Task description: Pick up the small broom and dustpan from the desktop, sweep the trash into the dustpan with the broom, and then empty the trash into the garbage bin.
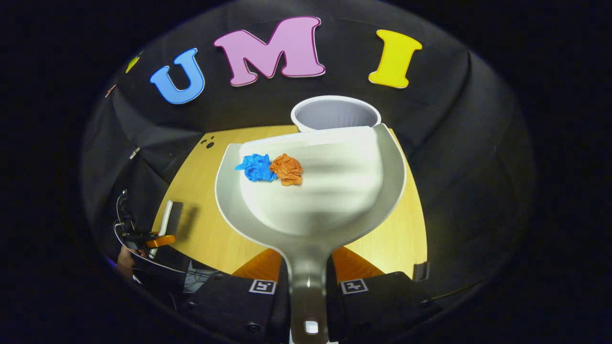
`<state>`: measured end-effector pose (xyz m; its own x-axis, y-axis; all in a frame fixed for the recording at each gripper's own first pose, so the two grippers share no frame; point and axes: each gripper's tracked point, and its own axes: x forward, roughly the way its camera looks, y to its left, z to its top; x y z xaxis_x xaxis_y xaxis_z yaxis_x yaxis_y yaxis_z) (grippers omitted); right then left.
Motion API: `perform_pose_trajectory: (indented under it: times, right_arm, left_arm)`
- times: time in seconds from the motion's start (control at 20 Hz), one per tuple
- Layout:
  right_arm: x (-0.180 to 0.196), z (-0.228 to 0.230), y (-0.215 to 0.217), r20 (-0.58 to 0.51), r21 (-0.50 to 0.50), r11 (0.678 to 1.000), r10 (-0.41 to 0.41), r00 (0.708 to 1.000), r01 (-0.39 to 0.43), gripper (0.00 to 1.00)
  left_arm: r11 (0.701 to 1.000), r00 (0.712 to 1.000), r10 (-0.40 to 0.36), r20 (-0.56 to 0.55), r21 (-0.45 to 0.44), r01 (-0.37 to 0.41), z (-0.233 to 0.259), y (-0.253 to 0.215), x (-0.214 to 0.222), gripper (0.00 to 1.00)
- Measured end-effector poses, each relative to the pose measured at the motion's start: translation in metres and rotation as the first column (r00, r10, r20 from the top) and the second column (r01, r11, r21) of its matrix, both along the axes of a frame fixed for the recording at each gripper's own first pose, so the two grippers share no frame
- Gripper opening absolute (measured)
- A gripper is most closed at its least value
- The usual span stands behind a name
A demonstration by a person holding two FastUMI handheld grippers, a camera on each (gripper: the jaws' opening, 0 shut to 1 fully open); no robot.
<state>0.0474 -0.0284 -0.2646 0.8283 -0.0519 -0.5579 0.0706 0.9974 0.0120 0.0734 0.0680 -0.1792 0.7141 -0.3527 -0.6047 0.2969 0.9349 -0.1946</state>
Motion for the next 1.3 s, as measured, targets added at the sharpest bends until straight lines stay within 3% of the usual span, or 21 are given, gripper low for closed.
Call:
perform_pose_trajectory:
  times: [0.1,0.3,0.4,0.45,0.5,0.65,0.85,1.05,1.1,1.15,1.3]
  right_arm:
    - [0.014,0.005,-0.002,0.031,-0.008,1.0,-0.019,0.999,0.019,0.34]
    - [0.035,0.02,-0.013,0.094,-0.03,0.999,-0.041,0.995,0.044,0.3]
    - [0.04,0.023,-0.025,0.099,-0.078,0.995,-0.06,0.993,0.067,0.34]
    - [0.041,0.024,-0.032,0.097,-0.098,0.992,-0.073,0.993,0.083,0.3]
    - [0.042,0.025,-0.036,0.091,-0.109,0.989,-0.088,0.992,0.098,0.34]
    - [0.045,0.024,-0.039,0.072,-0.115,0.985,-0.12,0.99,0.128,0.34]
    - [0.041,0.024,-0.045,0.059,-0.203,0.964,-0.161,0.985,0.17,0.34]
    - [0.04,0.031,-0.064,0.085,-0.409,0.891,-0.179,0.98,0.198,0.34]
    - [0.04,0.032,-0.069,0.098,-0.448,0.869,-0.185,0.978,0.209,0.29]
    - [0.042,0.032,-0.073,0.108,-0.479,0.851,-0.188,0.976,0.217,0.34]
    - [0.042,0.031,-0.081,0.123,-0.562,0.795,-0.191,0.974,0.227,0.34]
  left_arm:
    - [1.0,1.0,0.023,-0.013,-0.014,-0.023,0.002,0.012,-0.003,0.26]
    - [0.992,0.994,0.099,-0.037,-0.079,-0.102,0.008,0.037,-0.011,0.24]
    - [0.985,0.99,0.135,-0.047,-0.104,-0.139,0.008,0.046,-0.014,0.26]
    - [0.982,0.987,0.15,-0.05,-0.109,-0.154,0.007,0.051,-0.015,0.26]
    - [0.98,0.985,0.162,-0.053,-0.108,-0.167,0.006,0.054,-0.017,0.26]
    - [0.973,0.979,0.197,-0.055,-0.112,-0.202,0.006,0.067,-0.02,0.26]
    - [0.964,0.97,0.233,-0.061,-0.117,-0.239,0.005,0.078,-0.021,0.26]
    - [0.955,0.963,0.262,-0.063,-0.126,-0.268,0.007,0.084,-0.017,0.25]
    - [0.954,0.962,0.267,-0.063,-0.126,-0.273,0.008,0.086,-0.017,0.26]
    - [0.953,0.96,0.272,-0.063,-0.124,-0.278,0.008,0.087,-0.017,0.26]
    - [0.95,0.957,0.283,-0.063,-0.117,-0.289,0.009,0.094,-0.016,0.26]
